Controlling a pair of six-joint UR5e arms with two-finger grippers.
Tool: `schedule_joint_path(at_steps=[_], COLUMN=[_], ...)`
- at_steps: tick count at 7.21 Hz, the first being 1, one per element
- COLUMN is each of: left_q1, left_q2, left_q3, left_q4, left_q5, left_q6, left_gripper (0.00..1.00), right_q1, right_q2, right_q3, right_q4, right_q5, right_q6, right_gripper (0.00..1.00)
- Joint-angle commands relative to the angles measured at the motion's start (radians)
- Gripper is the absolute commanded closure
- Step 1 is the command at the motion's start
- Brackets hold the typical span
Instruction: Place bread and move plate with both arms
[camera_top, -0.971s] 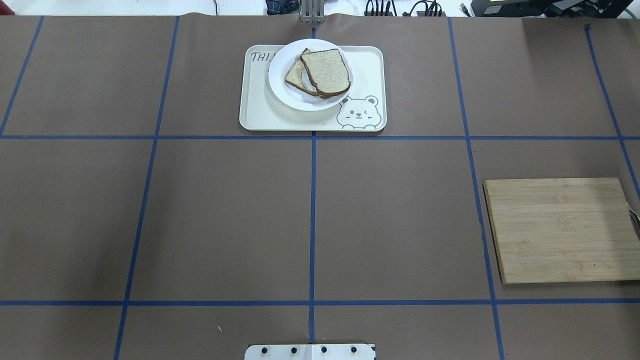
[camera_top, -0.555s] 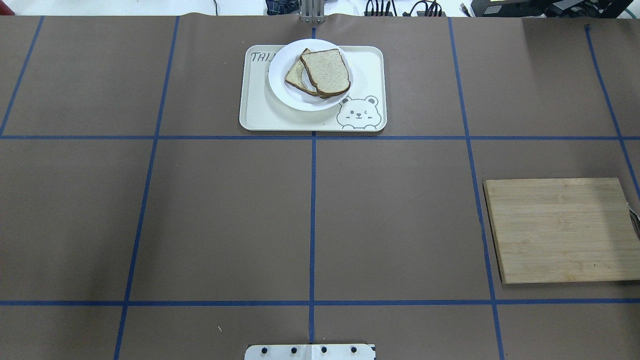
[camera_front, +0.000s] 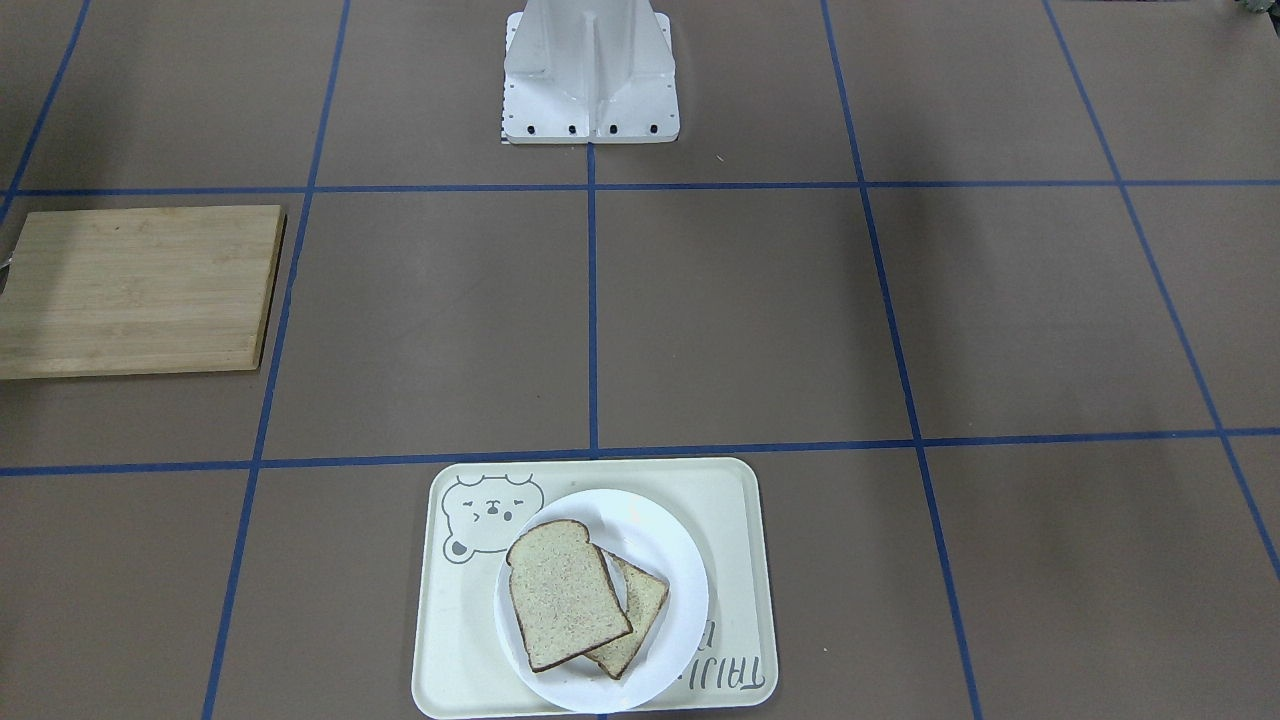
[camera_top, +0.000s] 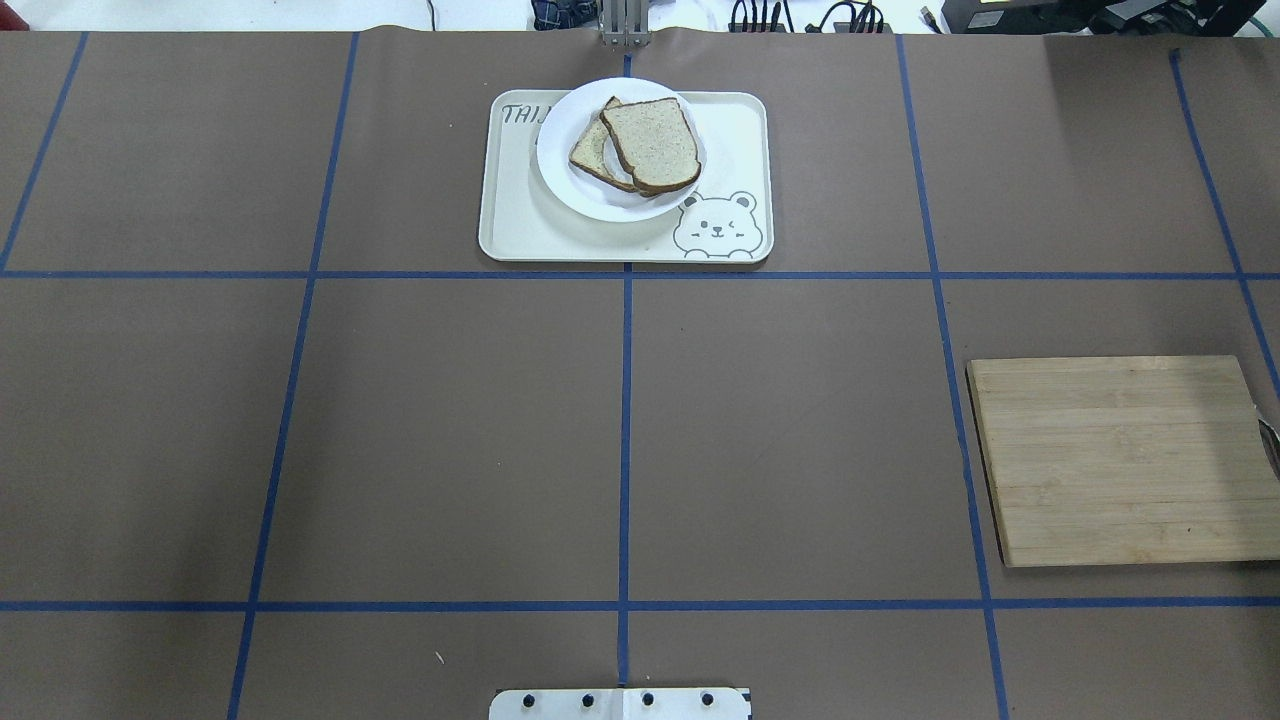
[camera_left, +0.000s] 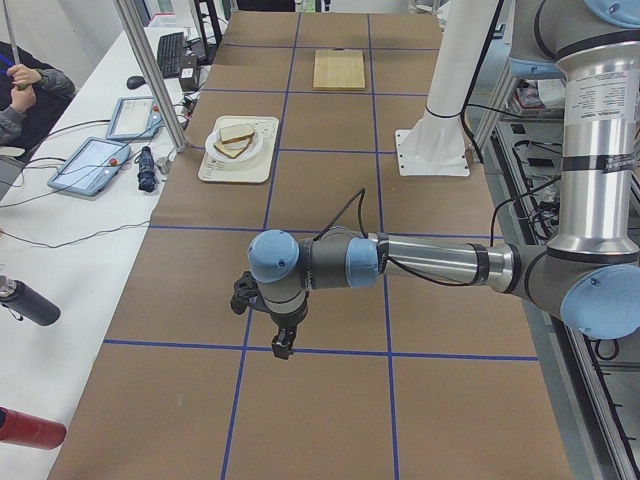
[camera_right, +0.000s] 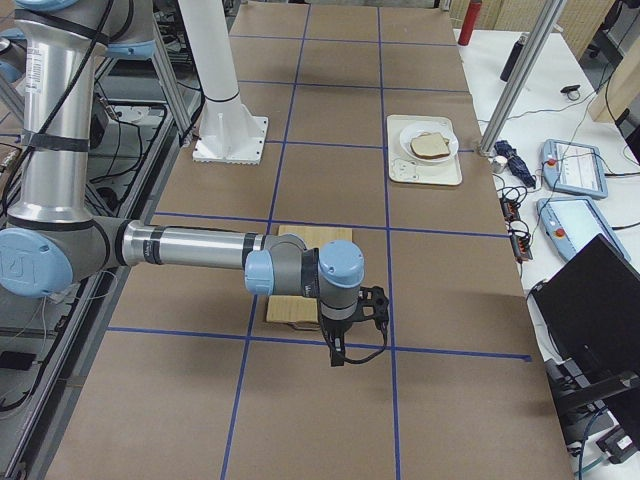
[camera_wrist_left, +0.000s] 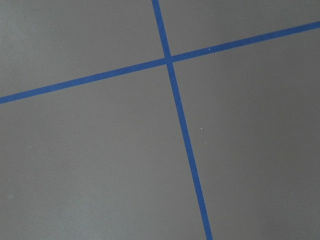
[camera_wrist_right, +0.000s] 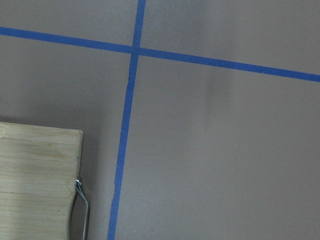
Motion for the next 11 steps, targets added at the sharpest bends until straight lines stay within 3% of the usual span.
schedule_joint_path(at_steps=[1, 11], left_q1=[-0.002, -0.002], left_q2=[0.005, 0.085], left_q3=[-0.006, -0.054], left_q4=[0.001, 0.002], left_q5=[0.002, 0.002], left_q6=[0.0, -0.003], left_gripper=[0.02, 0.02], right_q1=[0.0, 0.0], right_q2=[0.0, -0.001], right_q3=[0.0, -0.003], right_q4=[-0.002, -0.002], right_q5=[0.0, 0.003], right_q6=[-0.001, -0.001], right_gripper=[0.0, 0.0])
